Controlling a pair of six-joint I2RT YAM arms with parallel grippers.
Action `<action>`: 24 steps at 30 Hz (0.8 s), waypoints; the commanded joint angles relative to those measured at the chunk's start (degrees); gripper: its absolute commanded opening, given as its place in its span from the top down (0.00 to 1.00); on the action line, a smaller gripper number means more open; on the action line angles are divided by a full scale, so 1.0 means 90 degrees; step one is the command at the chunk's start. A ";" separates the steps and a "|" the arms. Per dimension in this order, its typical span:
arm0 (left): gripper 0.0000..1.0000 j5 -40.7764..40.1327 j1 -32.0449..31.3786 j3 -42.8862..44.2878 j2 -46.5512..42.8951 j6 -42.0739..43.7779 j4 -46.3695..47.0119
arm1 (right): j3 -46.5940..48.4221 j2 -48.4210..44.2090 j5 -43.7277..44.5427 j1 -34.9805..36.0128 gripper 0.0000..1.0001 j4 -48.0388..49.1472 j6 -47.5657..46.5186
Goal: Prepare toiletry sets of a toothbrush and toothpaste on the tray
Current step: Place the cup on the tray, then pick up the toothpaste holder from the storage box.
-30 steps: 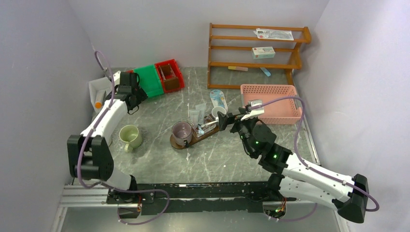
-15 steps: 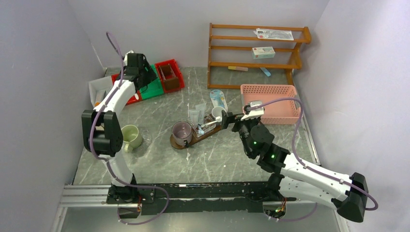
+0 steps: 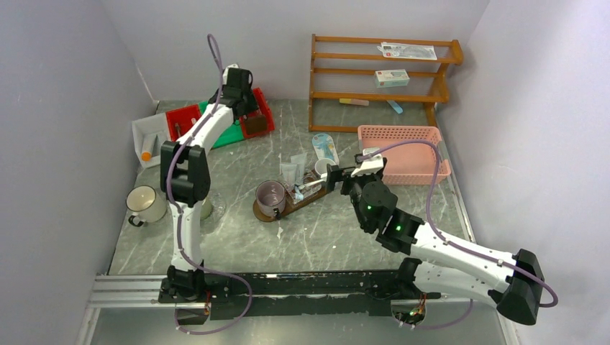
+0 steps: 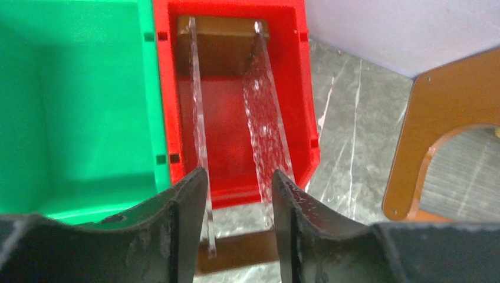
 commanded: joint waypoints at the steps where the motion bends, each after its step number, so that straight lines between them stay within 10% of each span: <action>1: 0.54 -0.0273 -0.0045 0.0550 0.0457 0.0245 -0.0231 | 0.0244 0.0002 0.0273 -0.0021 0.00 -0.0181 0.0084; 24: 0.51 -0.1133 -0.0225 0.0143 -0.0249 0.0669 0.0104 | 0.0491 0.0333 0.0108 -0.0022 0.00 -0.0454 0.0366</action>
